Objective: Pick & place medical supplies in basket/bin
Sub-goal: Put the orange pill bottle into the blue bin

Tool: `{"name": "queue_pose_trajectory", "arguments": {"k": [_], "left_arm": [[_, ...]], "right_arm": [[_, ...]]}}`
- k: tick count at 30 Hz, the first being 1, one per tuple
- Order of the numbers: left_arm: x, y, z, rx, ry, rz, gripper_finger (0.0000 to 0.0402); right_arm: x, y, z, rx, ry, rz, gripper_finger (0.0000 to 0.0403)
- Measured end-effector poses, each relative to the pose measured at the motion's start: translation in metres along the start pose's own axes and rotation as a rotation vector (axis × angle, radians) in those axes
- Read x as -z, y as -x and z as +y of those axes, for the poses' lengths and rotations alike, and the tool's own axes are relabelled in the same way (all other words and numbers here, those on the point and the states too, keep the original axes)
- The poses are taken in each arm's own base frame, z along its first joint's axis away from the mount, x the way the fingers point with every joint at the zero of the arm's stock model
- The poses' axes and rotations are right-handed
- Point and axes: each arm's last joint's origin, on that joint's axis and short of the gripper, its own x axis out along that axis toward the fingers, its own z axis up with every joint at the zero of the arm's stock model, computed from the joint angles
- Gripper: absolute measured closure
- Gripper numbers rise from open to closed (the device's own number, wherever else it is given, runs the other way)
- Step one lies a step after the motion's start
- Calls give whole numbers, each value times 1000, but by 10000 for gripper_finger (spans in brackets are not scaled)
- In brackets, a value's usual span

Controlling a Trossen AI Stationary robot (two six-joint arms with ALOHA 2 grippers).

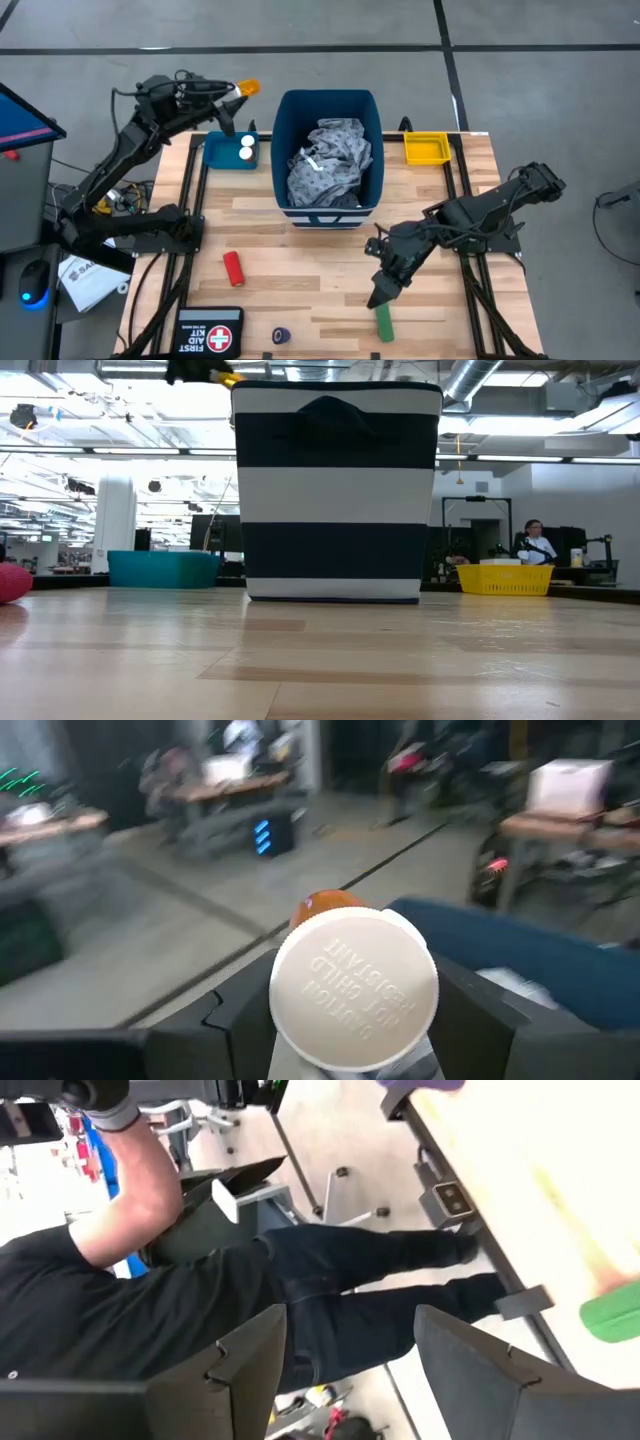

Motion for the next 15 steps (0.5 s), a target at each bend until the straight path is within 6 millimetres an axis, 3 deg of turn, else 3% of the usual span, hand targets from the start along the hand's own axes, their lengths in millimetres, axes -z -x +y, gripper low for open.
{"name": "queue_pose_trajectory", "arguments": {"k": [8,15], "left_arm": [[19,8,25,-177,-8,245,194],[44,-8,40,-257,52,466,195]], "right_arm": [[-4,22,-4,31,18,-51,184],[-11,37,-7,41,33,-103,184]]}}
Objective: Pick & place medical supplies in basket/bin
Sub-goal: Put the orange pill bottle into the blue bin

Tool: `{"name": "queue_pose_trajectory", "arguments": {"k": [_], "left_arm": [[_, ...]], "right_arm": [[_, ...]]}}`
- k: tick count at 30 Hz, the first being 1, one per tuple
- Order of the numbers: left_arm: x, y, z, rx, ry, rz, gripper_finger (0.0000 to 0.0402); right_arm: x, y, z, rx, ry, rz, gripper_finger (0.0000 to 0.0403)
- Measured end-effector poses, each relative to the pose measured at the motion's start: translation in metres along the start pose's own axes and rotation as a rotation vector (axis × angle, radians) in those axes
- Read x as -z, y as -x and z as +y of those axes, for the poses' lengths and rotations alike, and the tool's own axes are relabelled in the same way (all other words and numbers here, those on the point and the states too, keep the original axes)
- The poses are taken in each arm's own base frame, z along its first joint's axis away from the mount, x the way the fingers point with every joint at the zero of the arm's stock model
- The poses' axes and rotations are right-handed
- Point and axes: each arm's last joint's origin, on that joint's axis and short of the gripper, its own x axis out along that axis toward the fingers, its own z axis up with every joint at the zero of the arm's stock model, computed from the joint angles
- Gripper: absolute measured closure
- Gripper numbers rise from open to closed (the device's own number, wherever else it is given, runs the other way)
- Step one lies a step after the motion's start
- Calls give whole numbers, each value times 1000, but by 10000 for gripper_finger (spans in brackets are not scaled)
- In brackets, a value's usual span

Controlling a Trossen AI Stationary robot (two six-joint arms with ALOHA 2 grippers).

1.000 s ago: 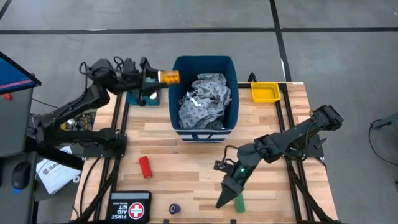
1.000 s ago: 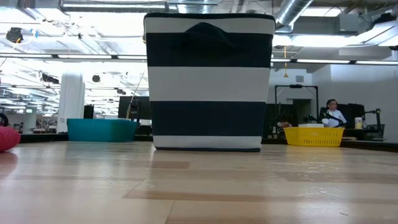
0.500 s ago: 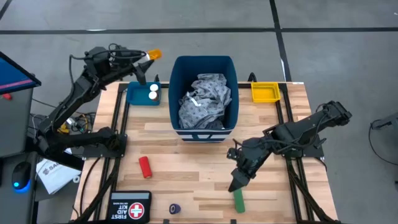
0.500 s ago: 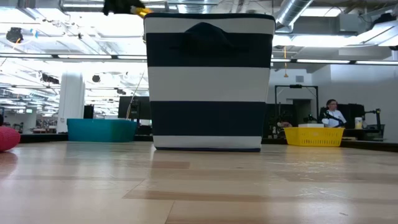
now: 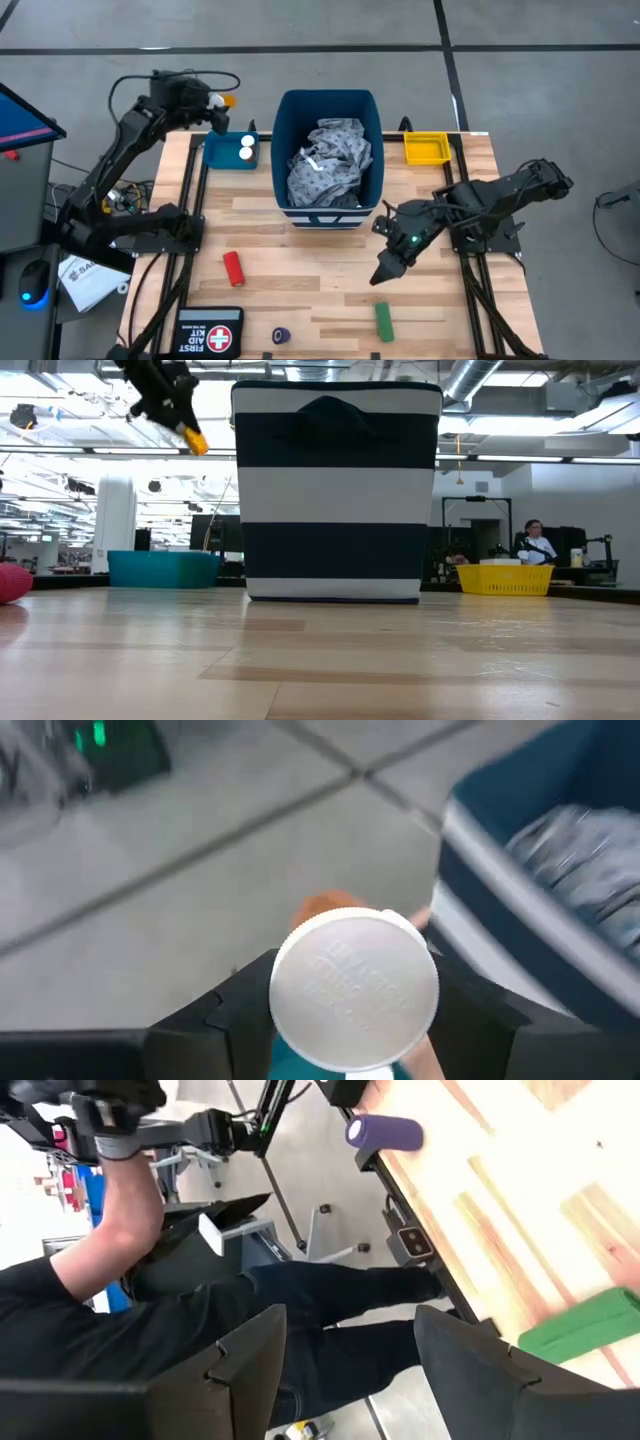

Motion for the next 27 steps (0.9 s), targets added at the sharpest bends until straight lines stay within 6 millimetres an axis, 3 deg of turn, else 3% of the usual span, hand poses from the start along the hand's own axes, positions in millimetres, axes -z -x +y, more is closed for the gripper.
{"name": "queue_pose_trajectory", "arguments": {"k": [8,12,27], "left_arm": [[12,-44,9,-69,58,221,196],[19,-57,16,-97,118,303,199],[28,-66,13,-95,172,366,195]], "right_arm": [[-1,3,0,-6,9,-9,184],[1,2,1,0,14,-25,184],[1,2,3,-15,39,-47,184]]}}
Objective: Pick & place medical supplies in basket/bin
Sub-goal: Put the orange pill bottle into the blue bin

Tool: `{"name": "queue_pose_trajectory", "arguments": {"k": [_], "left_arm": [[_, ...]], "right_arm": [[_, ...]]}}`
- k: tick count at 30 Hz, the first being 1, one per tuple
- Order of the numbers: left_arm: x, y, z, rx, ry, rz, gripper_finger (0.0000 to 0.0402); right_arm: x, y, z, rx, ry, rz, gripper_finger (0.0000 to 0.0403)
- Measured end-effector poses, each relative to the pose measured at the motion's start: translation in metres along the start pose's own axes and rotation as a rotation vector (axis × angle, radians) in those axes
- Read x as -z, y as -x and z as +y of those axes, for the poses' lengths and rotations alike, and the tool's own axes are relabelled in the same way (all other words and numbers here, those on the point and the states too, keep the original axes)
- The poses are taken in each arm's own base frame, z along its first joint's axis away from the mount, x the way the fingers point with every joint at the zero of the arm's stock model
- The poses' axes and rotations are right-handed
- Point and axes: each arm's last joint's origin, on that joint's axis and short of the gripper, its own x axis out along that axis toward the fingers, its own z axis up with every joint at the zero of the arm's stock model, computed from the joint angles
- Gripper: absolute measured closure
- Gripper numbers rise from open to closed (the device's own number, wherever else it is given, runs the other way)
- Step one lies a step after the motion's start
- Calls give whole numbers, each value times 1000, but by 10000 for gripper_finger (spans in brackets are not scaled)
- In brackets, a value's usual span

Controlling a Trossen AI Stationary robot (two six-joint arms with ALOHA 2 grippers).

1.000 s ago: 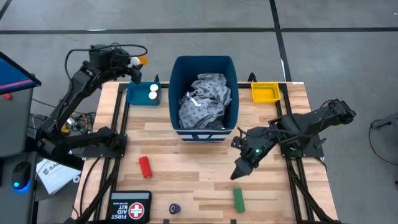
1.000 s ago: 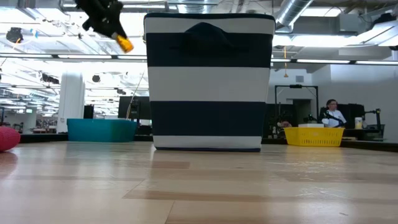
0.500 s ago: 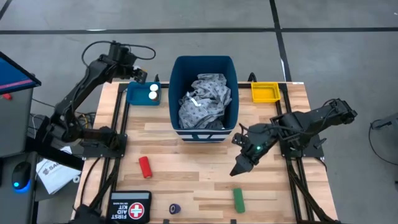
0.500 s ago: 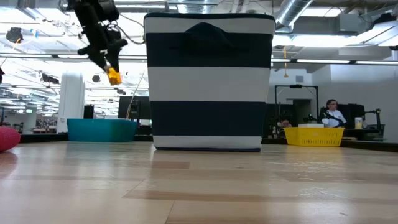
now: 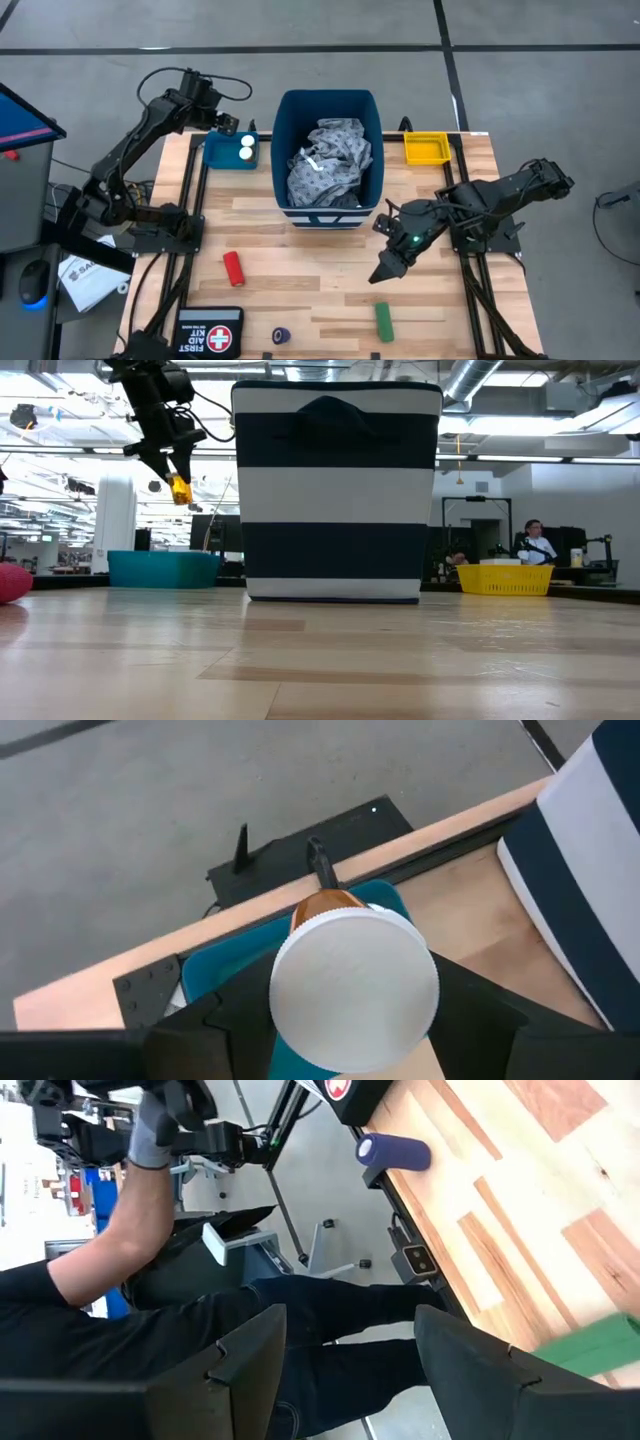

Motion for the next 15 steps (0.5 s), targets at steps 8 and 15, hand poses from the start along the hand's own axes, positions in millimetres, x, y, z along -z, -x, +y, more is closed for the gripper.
{"name": "queue_pose_trajectory", "arguments": {"k": [8,15], "left_arm": [[-2,-11,-1,-2,75,18,199],[-4,-32,0,-19,104,84,196]], "right_arm": [[-3,1,0,-9,13,-12,184],[-3,1,1,-16,18,-14,184]]}}
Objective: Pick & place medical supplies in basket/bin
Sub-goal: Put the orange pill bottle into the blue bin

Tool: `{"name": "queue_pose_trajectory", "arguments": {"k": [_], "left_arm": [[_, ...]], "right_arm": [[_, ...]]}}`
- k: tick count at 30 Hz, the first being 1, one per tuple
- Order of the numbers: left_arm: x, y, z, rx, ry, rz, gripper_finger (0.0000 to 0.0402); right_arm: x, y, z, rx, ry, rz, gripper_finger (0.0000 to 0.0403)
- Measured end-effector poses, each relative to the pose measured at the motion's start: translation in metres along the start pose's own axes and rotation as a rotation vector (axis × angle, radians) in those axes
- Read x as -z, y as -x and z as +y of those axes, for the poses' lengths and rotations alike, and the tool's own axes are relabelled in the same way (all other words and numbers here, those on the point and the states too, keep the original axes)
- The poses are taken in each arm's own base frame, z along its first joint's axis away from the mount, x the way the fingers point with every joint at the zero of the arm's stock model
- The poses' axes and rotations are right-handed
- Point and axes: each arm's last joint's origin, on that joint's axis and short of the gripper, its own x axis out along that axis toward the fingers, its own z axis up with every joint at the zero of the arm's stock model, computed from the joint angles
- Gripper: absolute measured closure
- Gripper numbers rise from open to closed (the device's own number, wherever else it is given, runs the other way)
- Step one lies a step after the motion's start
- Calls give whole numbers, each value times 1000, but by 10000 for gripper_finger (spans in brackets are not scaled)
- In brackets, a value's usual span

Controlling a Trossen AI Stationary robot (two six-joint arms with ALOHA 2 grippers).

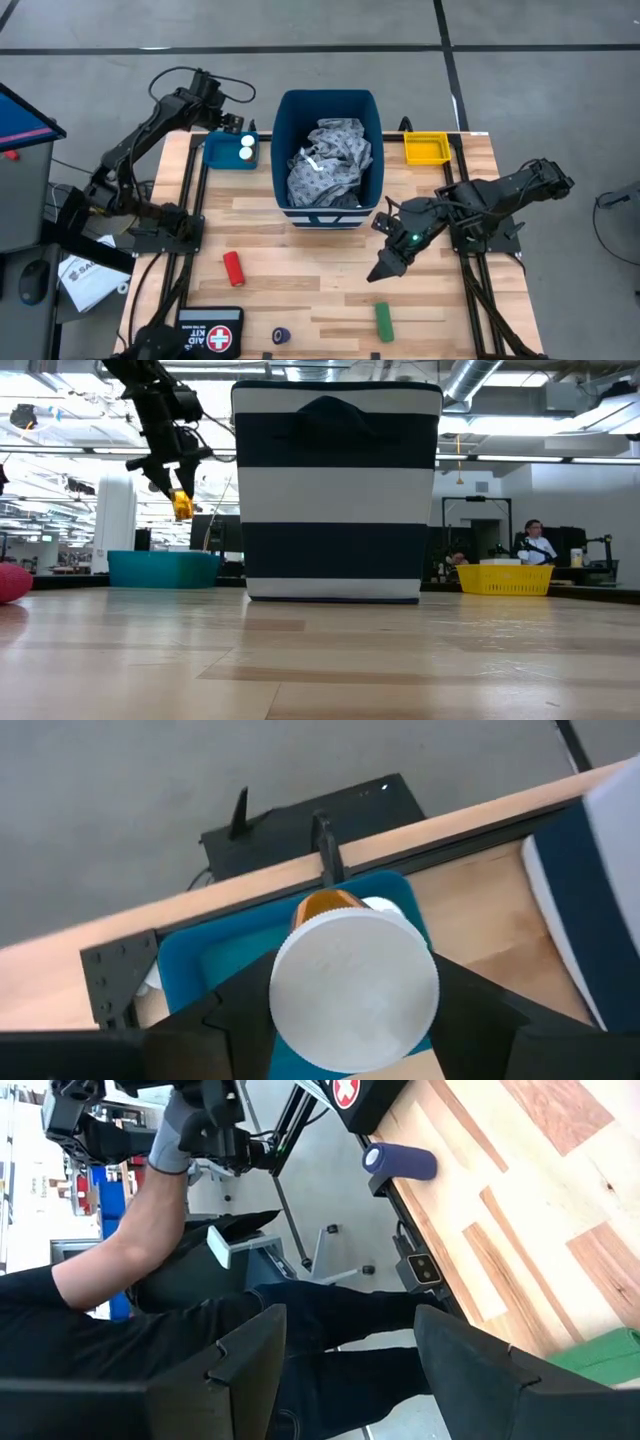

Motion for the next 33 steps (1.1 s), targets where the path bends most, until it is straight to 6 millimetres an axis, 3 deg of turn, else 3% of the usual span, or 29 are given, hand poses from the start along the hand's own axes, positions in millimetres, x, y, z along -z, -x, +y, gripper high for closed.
{"name": "queue_pose_trajectory", "arguments": {"k": [13,27,33], "left_arm": [[1,-22,-2,-82,64,82,197],[7,-26,-3,-114,334,137,200],[23,-38,-9,-134,460,179,191]], "right_arm": [[-2,0,8,-80,19,-13,184],[-4,1,10,-121,41,15,184],[-6,2,9,-132,59,43,184]]}}
